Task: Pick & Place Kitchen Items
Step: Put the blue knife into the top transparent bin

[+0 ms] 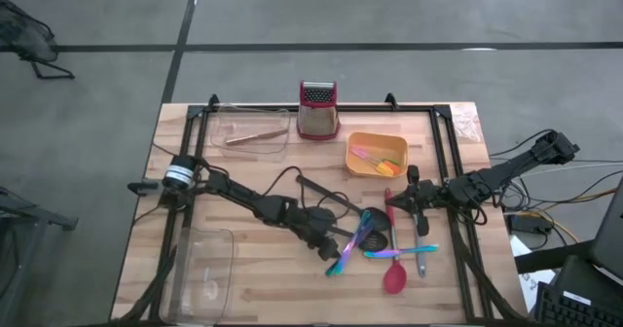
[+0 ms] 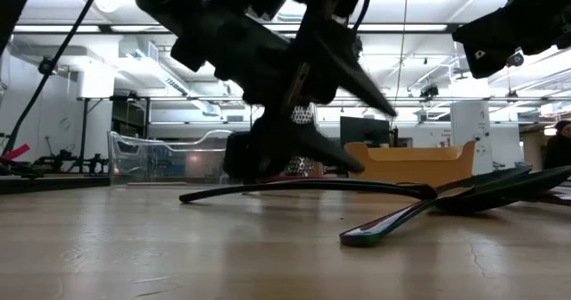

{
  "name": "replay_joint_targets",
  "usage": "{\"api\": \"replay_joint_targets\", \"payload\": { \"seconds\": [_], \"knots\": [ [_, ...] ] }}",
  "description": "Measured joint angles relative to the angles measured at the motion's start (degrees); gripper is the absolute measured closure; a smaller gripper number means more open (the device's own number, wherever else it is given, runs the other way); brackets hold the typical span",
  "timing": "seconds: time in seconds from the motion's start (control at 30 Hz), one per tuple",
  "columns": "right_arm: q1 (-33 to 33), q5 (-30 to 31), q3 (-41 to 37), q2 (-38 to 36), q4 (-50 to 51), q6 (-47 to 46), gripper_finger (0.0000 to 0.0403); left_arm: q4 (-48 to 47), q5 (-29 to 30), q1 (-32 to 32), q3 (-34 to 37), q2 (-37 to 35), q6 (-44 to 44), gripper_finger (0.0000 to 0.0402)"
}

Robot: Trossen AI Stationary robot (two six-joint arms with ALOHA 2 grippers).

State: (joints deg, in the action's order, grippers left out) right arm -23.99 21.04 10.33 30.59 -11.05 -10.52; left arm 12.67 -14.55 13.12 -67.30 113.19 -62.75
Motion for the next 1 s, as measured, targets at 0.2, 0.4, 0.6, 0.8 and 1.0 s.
{"api": "replay_joint_targets", "payload": {
  "seconds": [0.2,0.4,0.6,0.8,1.0],
  "knots": [
    [0.0,0.0,0.0,0.0,0.0,0.2,0.0394,0.1,0.9,0.1,0.1,0.2,0.2,0.0184],
    [0.0,0.0,0.0,0.0,-0.2,0.3,0.0394,2.2,2.4,0.6,-0.2,2.6,0.5,0.0184],
    [0.0,0.0,0.0,0.3,-0.4,0.4,0.0394,3.3,3.9,0.7,-0.2,2.7,-0.2,0.0183],
    [0.0,0.0,0.0,0.3,-0.4,0.4,0.0394,3.3,5.7,1.0,-0.3,2.7,-0.8,0.0183],
    [0.0,0.0,0.0,0.3,-0.4,0.4,0.0394,2.8,3.1,1.0,-1.5,1.2,3.3,0.0183]
  ]
}}
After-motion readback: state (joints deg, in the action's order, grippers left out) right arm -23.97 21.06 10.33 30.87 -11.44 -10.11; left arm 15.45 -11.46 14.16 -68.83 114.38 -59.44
